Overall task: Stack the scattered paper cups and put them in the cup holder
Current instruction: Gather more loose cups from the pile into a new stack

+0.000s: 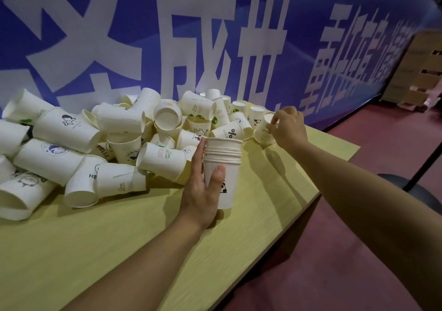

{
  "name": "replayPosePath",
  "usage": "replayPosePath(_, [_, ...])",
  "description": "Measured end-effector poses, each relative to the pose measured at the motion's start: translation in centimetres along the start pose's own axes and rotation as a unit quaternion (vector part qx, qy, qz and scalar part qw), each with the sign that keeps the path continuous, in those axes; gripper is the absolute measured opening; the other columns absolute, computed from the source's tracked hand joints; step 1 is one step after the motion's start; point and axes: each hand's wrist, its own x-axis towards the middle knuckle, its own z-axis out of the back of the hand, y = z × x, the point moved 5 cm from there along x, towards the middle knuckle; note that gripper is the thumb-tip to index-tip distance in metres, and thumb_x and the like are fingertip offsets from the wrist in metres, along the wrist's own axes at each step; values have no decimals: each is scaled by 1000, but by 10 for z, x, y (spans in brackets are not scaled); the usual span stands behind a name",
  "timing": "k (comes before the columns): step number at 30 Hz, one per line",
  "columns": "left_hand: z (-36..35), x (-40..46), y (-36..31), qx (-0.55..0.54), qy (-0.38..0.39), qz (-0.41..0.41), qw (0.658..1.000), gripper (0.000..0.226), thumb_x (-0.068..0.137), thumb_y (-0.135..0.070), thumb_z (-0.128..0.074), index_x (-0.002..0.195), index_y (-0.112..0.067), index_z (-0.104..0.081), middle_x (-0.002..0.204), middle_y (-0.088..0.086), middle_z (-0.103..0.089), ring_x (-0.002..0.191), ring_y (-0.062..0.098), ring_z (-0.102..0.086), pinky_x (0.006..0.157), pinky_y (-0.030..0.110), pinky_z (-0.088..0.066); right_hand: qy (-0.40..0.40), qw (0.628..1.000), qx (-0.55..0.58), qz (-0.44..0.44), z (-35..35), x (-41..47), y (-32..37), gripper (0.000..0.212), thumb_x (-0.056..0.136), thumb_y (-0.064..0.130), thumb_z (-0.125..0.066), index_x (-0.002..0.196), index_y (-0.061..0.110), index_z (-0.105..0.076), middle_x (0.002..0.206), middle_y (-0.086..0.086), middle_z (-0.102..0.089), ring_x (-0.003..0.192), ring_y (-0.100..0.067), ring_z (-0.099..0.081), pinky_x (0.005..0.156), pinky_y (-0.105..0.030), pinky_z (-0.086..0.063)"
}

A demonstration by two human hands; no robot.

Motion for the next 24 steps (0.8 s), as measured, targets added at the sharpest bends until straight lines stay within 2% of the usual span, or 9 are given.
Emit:
replayPosePath(3, [0,0,1,-11,4,2,1000,65,82,-70,-48,139,-72,-18,147,-22,-45,126,-3,-52,106,42,-48,-32,996,80,1,14,-15,6,19,94,25,-69,104,9,-67,131,-6,-59,111,-22,-54,89,-25,-43])
replayPosePath(5, [0,0,1,-14,5,3,1000,64,83,-69,-48,139,-73,-18,147,-18,-47,124,0,-55,103,45,-51,-33,990,135,-14,21,-32,6,21,89,25,-73,98,13,-58,117,-5,-59,103,-21,-59,80,-23,-51])
replayPosePath(9, [-2,-2,0,-27,15,4,1000,75,82,-68,-49,150,-58,-19,135,-32,-48,109,-6,-61,90,34,-57,66,976,204,-31,16,-80,-3,61,82,19,-80,126,23,-40,121,-2,-49,107,-24,-58,74,-29,-60])
replayPosePath(11, [-2,-3,-2,-29,16,1,999,80,81,-68,-48,153,-51,-19,131,-35,-48,102,-10,-62,79,23,-57,137,975,171,-36,10,-95,-8,89,79,21,-82,146,34,-24,133,-6,-44,118,-26,-54,88,-40,-59])
replayPosePath(13, [-1,-3,-4,-33,16,2,999,82,81,-68,-48,154,-48,-19,130,-31,-49,99,-9,-63,73,18,-56,203,970,131,-35,9,-99,-9,104,79,25,-82,152,45,-10,143,-8,-38,122,-28,-53,96,-47,-56])
replayPosePath(18, [-3,-4,-6,-40,21,12,999,86,79,-67,-51,156,-43,-22,131,-23,-52,98,-5,-65,69,17,-54,383,923,41,15,14,-94,7,92,87,27,-75,152,45,-12,142,-10,-47,112,-26,-57,82,-31,-55])
replayPosePath(20, [-2,-5,-6,-34,23,13,999,80,78,-69,-52,151,-50,-25,132,-19,-54,99,-4,-65,70,20,-55,413,910,43,17,15,-93,15,89,88,24,-74,150,42,-13,140,-11,-48,110,-25,-57,80,-29,-55])
replayPosePath(22, [-1,-6,-5,-24,25,13,999,71,78,-71,-52,143,-65,-26,136,-17,-54,104,-1,-65,78,27,-58,394,913,99,17,20,-89,23,86,88,19,-73,148,40,-15,134,-12,-51,105,-25,-62,77,-30,-58])
replayPosePath(24, [-1,-6,-5,-17,28,16,999,64,79,-71,-53,137,-72,-27,139,-19,-54,113,2,-62,88,37,-59,307,922,237,8,32,-82,31,83,88,14,-72,147,38,-19,127,-16,-53,100,-28,-65,79,-35,-60])
